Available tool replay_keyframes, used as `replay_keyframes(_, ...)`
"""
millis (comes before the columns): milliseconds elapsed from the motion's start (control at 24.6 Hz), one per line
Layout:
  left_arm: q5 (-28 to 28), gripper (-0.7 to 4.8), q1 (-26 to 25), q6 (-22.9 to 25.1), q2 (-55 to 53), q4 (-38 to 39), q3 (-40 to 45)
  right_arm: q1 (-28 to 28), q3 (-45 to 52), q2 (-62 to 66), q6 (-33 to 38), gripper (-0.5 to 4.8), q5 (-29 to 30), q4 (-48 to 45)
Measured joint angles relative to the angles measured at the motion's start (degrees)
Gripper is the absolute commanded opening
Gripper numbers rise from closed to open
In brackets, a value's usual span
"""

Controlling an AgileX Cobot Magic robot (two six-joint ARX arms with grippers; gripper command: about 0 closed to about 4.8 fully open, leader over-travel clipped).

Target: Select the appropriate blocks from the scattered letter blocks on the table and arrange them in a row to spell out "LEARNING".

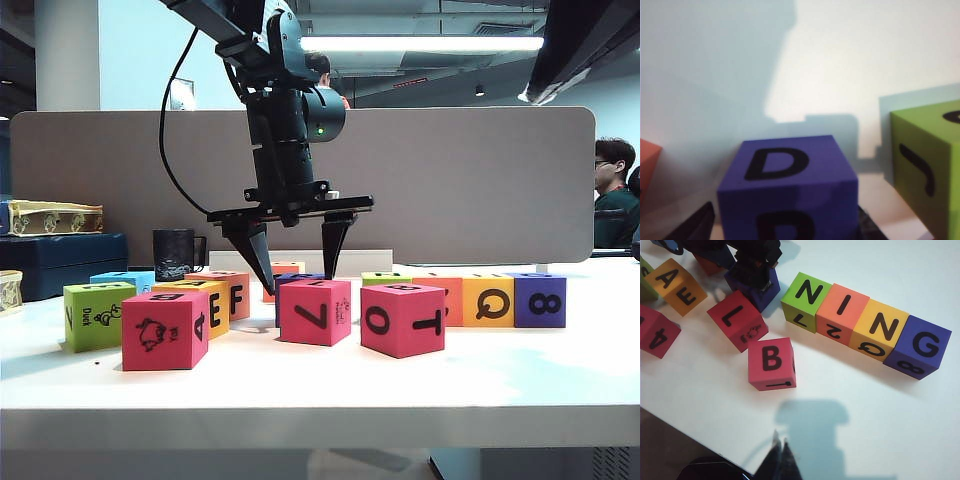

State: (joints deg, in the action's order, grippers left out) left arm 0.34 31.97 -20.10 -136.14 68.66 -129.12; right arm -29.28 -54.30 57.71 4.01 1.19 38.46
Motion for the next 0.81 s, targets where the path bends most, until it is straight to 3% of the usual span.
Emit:
replay_keyframes(285,1.03,3.46,0.02,0.61,2.89,-0.59,-0.02,0.0,0.02,0.0,0.0,-0.02,-0.02,-0.02)
replay_keyframes(447,0.85,3.45,0.04,4.35,5.14,-0.7,-0.02,0.0,0.02,0.0,0.0,-0.02,0.0,-0.02)
replay_keyframes(813,-8.92,3.43,-2.86,10.51,9.7,-1.36,-0.07,-2.23,0.0,0.0,0.0,-0.02,1.16,-0.72)
